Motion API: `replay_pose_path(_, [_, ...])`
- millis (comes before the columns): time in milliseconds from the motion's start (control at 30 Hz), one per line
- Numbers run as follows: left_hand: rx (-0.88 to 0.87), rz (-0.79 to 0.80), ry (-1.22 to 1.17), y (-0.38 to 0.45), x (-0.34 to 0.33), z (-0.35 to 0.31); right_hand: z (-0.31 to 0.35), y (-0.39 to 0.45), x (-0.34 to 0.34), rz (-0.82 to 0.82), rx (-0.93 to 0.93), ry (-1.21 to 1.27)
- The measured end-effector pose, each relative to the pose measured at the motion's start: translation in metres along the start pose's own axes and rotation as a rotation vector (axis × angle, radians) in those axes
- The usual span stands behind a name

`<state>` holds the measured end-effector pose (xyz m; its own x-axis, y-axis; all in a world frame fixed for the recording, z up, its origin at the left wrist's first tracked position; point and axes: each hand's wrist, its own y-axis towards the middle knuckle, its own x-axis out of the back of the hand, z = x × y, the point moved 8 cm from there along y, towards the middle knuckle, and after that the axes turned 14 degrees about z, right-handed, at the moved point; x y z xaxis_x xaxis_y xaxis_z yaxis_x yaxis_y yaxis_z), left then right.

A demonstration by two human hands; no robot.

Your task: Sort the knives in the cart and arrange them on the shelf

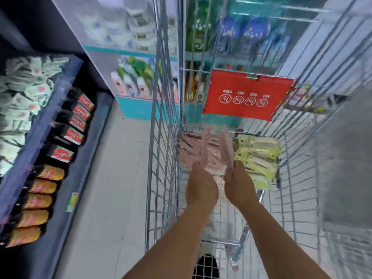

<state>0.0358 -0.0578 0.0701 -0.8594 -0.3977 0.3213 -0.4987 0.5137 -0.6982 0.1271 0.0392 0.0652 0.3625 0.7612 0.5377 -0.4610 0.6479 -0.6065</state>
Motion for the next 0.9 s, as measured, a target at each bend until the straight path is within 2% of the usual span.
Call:
replay_pose_path(100, [-0.160, 0.002, 0.049, -0.041, 0.016, -0.036, 0.032, -0.045, 0.032, -0.122, 0.084, 0.005])
replay_pose_path(233, [-0.388, -0.079, 0.072, -0.097, 0.053, -0.077, 0.082, -0.098, 0.062, -0.213, 0.205, 0.043])
replay_pose_path(367, [-0.460, -0.226, 0.019, -0.149, 0.098, -0.102, 0.140, -0.144, 0.086, -0.252, 0.378, 0.030])
replay_pose_path(533, [-0.545, -0.449, 0.061, -0.218, 0.160, -0.118, 0.213, -0.196, 0.088, -0.173, 0.607, -0.055])
replay_pose_path(633, [-0.534, -0.567, 0.095, -0.261, 0.201, -0.110, 0.257, -0.233, 0.072, -0.097, 0.737, -0.092])
replay_pose_path(900, [-0.506, -0.945, 0.109, -0.392, 0.328, -0.041, 0.378, -0.339, -0.029, 0.125, 0.994, -0.209])
